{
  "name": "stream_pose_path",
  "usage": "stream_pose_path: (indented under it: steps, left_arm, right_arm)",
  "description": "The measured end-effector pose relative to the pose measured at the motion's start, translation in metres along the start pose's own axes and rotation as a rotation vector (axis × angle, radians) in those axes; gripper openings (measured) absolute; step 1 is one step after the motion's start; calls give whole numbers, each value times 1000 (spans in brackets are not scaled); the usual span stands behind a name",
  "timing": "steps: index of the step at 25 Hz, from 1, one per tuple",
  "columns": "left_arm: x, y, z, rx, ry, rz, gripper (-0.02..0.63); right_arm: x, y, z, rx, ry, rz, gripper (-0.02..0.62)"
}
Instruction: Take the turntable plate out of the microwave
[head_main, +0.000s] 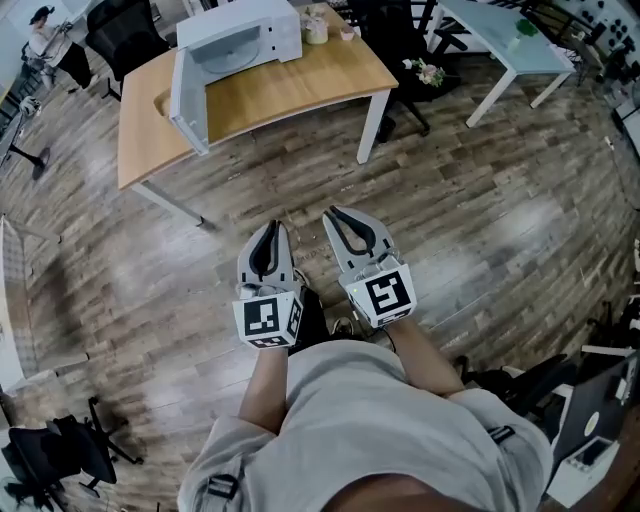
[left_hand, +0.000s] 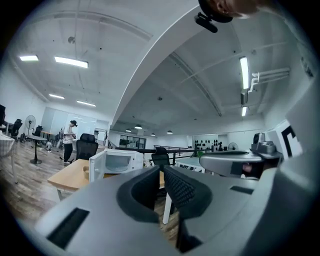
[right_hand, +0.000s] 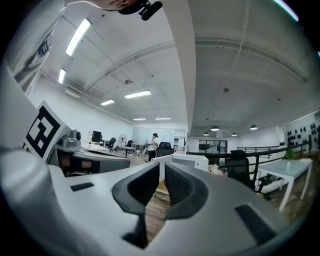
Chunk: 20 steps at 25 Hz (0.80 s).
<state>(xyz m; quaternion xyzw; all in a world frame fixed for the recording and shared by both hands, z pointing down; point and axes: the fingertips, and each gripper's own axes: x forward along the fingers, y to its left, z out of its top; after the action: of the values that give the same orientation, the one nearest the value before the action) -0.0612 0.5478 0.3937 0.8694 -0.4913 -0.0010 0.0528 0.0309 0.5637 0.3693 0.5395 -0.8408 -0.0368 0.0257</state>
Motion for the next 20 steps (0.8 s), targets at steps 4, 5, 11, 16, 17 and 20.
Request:
stream_pose_path:
  steps: [4, 5, 11, 16, 17, 20]
  left_arm:
    - [36, 25, -12, -16, 36, -22, 48]
    - [45, 34, -13, -21, 37, -22, 48]
    - [114, 81, -8, -29, 44, -48, 48]
    - [158, 117, -3, -42, 63, -90, 48]
    - [165, 122, -3, -47, 71, -98, 47]
    - [181, 136, -6, -50, 90, -114, 47]
  right_arm:
    - [39, -18, -20, 5, 39, -35, 41]
    - [51, -19, -20, -6, 42, -29, 41]
    - [128, -42, -22, -7, 44, -31, 41]
    - [187, -59, -26, 0, 48, -59, 44]
    - [196, -61, -26, 9, 50, -62, 45]
    - [217, -65, -25, 12, 58, -71, 46]
